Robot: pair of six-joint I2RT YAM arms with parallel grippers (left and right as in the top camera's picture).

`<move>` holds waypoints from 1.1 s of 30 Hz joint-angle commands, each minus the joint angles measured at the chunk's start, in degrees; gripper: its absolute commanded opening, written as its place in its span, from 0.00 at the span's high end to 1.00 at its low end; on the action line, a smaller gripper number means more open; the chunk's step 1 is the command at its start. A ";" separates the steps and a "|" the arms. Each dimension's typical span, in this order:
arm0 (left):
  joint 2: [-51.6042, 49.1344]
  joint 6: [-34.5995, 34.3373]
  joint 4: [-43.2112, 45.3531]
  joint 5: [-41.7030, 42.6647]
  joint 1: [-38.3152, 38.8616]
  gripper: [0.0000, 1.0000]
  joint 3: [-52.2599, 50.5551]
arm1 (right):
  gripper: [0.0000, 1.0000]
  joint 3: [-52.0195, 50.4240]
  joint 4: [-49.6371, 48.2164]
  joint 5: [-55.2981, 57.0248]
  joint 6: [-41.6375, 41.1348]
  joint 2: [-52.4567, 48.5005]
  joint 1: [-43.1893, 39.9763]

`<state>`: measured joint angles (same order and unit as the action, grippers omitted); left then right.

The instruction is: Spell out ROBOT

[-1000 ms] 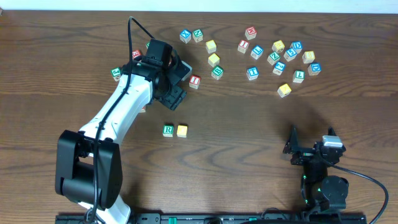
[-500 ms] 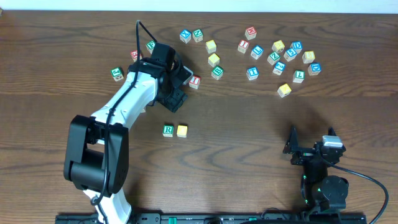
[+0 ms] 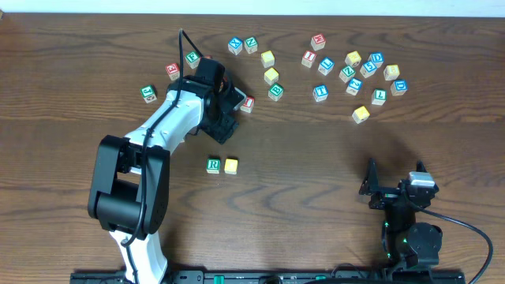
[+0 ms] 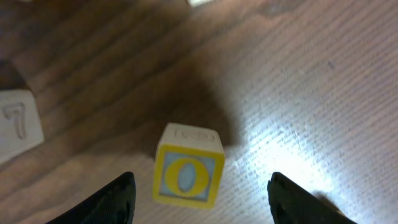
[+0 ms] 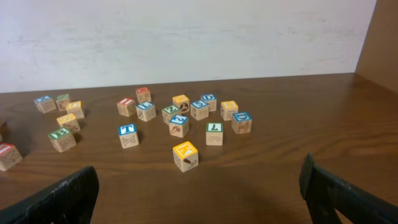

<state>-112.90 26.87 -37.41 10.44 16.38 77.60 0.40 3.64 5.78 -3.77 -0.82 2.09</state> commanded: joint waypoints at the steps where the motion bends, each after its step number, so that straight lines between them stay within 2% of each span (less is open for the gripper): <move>1: -0.20 0.59 0.48 0.70 -0.24 0.33 1.22 | 0.01 -0.11 0.20 -0.15 0.66 0.44 -0.55; 33: -0.26 2.54 1.62 0.72 -0.24 0.33 1.22 | 0.01 -0.11 0.17 -0.15 0.66 0.44 -0.55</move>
<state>-112.90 28.56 -35.90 10.44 16.38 77.60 0.40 3.62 5.80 -3.77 -0.82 2.09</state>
